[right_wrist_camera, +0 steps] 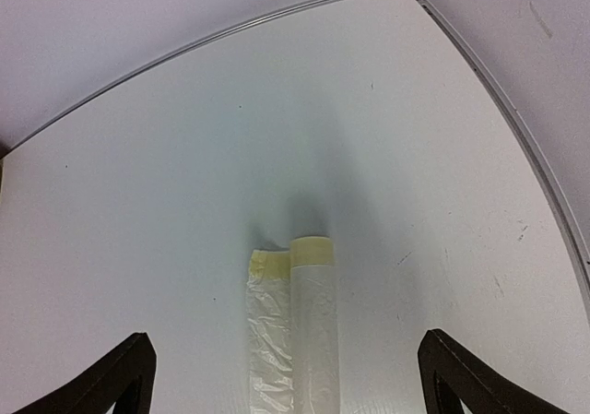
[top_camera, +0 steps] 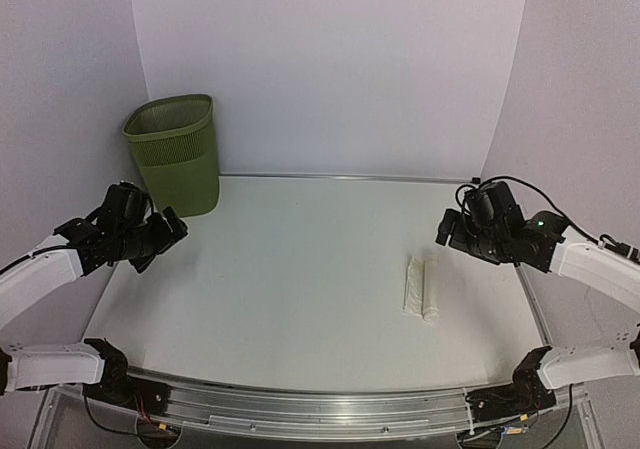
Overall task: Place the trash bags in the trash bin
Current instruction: Move the trash bin to the center of the board.
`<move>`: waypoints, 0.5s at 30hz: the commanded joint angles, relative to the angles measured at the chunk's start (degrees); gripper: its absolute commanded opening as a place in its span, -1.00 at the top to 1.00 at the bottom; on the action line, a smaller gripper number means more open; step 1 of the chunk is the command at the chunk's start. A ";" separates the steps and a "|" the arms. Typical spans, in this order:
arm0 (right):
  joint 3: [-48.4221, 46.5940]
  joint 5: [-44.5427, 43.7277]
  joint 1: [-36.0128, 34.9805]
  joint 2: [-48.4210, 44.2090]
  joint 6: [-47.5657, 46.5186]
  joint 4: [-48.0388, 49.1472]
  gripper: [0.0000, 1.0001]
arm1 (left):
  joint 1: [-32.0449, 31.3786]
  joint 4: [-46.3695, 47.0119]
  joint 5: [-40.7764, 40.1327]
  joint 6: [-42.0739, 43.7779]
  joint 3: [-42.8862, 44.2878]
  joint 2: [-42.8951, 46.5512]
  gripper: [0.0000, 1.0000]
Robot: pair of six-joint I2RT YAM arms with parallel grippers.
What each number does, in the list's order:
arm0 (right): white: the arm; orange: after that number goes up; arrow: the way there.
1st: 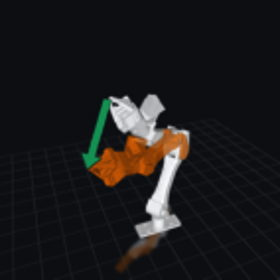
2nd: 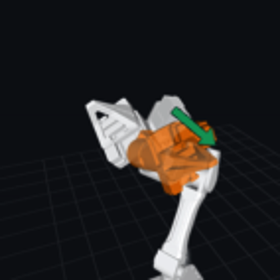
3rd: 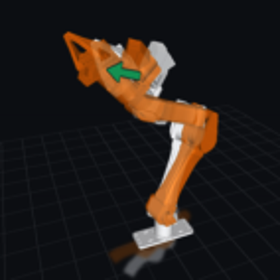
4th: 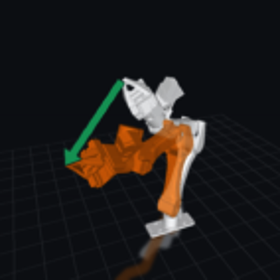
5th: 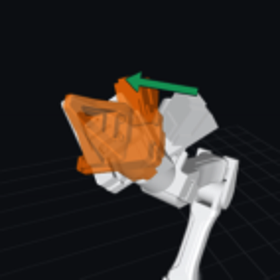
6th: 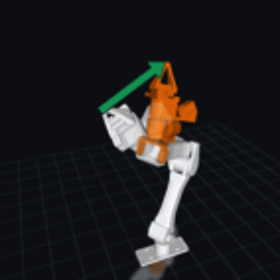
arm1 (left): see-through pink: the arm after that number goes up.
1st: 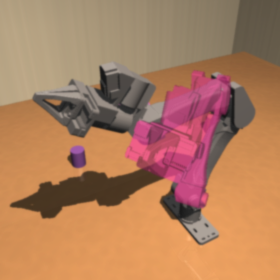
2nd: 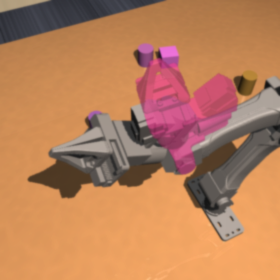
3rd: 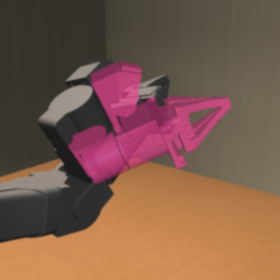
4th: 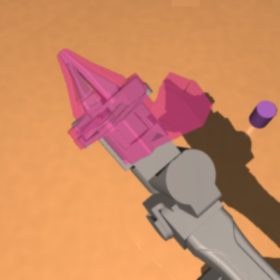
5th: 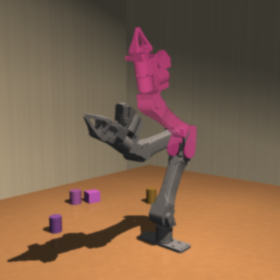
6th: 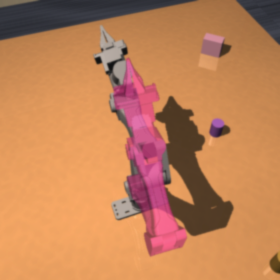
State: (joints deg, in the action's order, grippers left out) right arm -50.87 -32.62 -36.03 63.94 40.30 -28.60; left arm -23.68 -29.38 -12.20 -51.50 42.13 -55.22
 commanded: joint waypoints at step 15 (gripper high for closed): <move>-8.33 4.95 -0.11 6.23 -9.41 -0.84 -0.97 | 0.13 5.82 1.21 22.63 27.50 -14.69 -0.99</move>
State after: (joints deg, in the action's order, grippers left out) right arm -55.37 -28.41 -36.03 68.41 32.77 -29.34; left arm -23.68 -28.55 -11.65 -38.69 56.44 -62.75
